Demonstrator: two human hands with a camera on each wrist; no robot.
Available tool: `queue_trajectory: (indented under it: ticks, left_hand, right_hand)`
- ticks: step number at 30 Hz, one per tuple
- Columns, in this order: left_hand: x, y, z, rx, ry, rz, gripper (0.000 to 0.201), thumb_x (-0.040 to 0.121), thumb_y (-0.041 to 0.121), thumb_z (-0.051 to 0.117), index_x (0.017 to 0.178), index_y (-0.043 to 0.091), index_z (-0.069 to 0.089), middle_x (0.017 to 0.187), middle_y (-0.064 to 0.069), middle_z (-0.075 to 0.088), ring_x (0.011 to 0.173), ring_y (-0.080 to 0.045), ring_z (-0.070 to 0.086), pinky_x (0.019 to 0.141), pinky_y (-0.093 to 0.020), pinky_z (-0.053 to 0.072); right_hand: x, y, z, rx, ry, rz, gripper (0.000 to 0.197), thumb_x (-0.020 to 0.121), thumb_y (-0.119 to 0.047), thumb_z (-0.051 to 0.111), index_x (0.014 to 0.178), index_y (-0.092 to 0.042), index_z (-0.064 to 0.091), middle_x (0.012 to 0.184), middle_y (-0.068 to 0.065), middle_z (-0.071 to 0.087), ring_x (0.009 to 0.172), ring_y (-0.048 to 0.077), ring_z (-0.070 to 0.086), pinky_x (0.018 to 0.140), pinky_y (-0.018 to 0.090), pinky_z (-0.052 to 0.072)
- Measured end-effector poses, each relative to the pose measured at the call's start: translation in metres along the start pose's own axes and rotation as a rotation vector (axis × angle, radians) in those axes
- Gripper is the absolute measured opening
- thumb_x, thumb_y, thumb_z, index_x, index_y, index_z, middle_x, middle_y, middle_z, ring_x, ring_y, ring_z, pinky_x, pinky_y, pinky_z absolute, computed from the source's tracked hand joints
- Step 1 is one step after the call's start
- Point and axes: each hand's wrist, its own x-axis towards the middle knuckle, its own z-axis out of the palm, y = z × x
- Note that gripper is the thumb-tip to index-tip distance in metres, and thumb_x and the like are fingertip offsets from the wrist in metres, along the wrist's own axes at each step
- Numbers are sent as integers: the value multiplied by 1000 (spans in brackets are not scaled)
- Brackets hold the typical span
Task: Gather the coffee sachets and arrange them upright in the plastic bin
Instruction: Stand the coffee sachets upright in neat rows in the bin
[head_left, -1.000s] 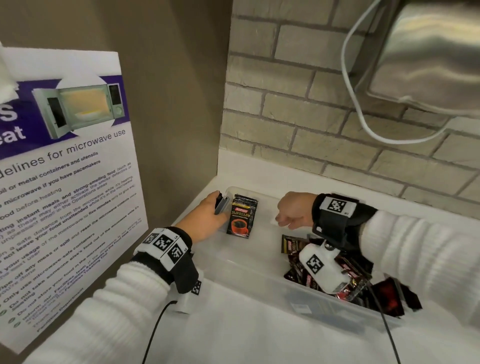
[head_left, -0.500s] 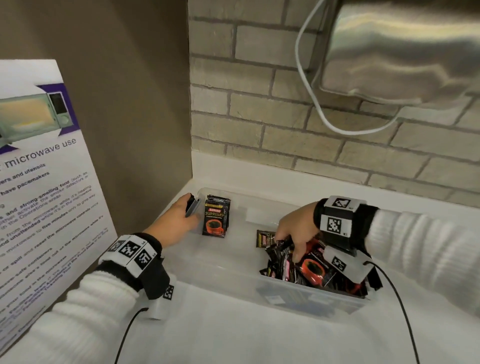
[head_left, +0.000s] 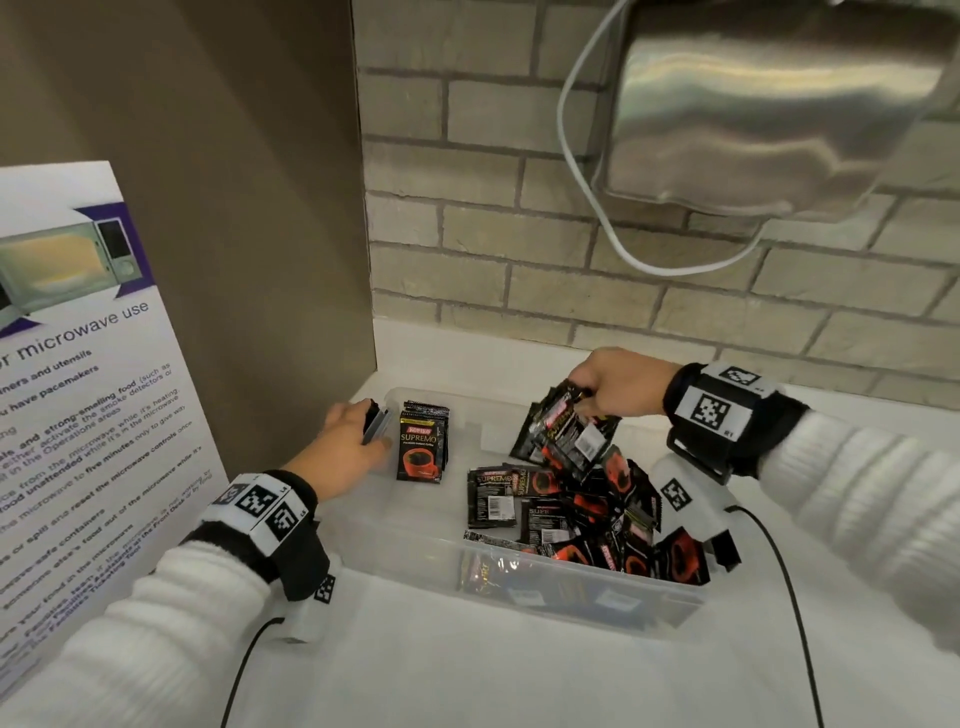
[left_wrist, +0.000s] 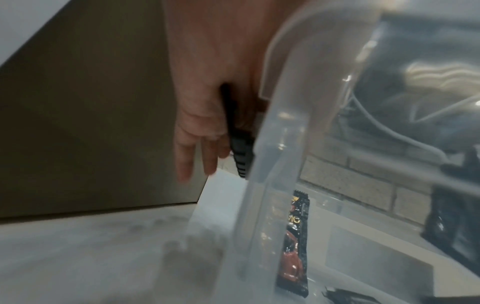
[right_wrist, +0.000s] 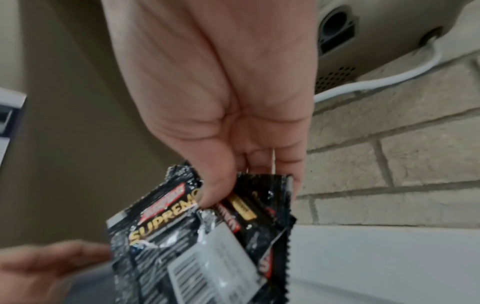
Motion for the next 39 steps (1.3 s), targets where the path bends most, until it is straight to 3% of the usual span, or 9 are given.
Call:
queue_trajectory:
  ticks: [3,7,10,13,17,23,30,34,39]
  left_hand:
    - [-1,6,-2,196,129,85,63,92,30,53,146,16,24,150,-3,17,135,-26,22,111,-45,25]
    - [-15,46,-3,-219,115,272,57,92,44,49,143,22,34,144,5,37,134,-14,33,110,-30,25]
    - [-25,75,2,-600,-175,281,70,77,73,45,133,32,43,135,4,52,116,-10,55,105,-35,40]
    - [-26,86,9,-1009,-589,86,59,76,62,43,117,22,58,117,-8,67,106,-27,64,89,-42,53]
    - [-24,80,17,-1204,-833,-18,56,82,45,55,127,12,53,128,-26,56,113,-51,53,92,-56,47]
    - [-8,77,24,-1507,-615,-39,53,83,19,53,135,8,44,118,-20,61,99,-35,66,83,-56,53]
    - [5,59,5,-1318,-278,62,23,91,5,50,112,10,58,112,-15,67,100,-30,67,78,-47,57]
    - [9,53,1,-1223,-281,72,18,91,12,54,107,16,62,105,-7,71,98,-23,68,78,-45,58]
    - [11,42,-5,-1174,-257,6,14,93,17,52,105,17,58,92,-1,75,92,-23,69,80,-40,57]
  right_hand:
    - [-6,3,-8,130,120,14,17,89,-11,57,90,7,59,79,13,56,75,21,51,59,26,41]
    - [-22,-8,-11,472,261,13,15,90,-5,55,75,-8,54,67,1,49,64,14,48,53,20,35]
    - [-26,-25,2,789,245,7,14,90,-4,56,82,-15,59,80,1,62,77,15,58,69,25,48]
    - [-16,-44,24,956,271,91,25,89,-6,58,114,-7,59,112,7,64,106,25,59,97,41,47]
    - [-1,-64,50,1149,371,208,21,94,-9,51,115,-11,52,100,4,61,82,15,60,61,26,49]
    - [22,-86,71,889,633,377,35,95,-20,47,130,-18,53,132,9,42,123,28,38,103,34,35]
    - [27,-109,86,1176,610,153,27,92,-21,53,118,-15,60,111,6,58,99,18,57,92,33,48]
    - [37,-105,91,1314,573,179,11,85,-14,64,96,-17,62,88,-1,61,93,23,61,86,45,53]
    - [39,-100,88,1349,519,176,30,87,-3,59,79,-31,52,81,-5,56,83,16,57,81,36,50]
